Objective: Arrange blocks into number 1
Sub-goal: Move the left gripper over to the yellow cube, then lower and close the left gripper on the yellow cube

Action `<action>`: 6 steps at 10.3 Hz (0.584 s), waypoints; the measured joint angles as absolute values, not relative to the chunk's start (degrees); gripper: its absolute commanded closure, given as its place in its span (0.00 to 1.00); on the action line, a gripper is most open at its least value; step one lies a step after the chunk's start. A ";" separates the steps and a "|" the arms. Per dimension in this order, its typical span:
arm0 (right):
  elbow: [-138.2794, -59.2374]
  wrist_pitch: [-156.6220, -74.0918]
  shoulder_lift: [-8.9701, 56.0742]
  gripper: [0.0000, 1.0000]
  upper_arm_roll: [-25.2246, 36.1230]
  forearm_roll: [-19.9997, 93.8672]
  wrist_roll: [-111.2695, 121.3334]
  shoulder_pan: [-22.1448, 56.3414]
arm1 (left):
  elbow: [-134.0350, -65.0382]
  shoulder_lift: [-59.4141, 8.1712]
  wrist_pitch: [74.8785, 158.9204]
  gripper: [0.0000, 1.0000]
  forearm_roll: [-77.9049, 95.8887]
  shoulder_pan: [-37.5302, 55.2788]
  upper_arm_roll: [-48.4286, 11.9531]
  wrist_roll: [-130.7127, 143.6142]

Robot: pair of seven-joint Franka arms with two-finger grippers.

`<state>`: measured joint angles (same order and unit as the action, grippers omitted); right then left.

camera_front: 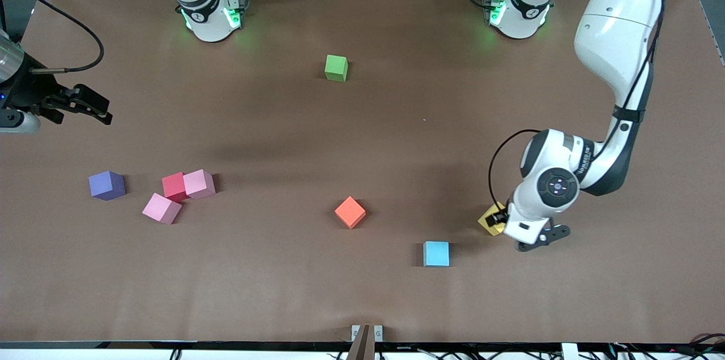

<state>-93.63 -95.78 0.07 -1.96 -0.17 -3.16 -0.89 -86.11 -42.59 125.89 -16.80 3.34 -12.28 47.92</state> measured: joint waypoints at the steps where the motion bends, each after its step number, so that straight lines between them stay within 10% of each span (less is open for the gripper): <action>1: -93.64 -95.79 0.07 0.00 -1.97 -0.17 -3.16 -0.89 | -86.11 -42.81 127.75 0.00 -16.66 3.06 -12.28 52.55; 6: -93.65 -95.75 0.07 0.00 -2.09 -0.17 -3.04 -1.41 | -86.39 -44.09 131.95 0.00 -16.55 3.69 -12.51 67.84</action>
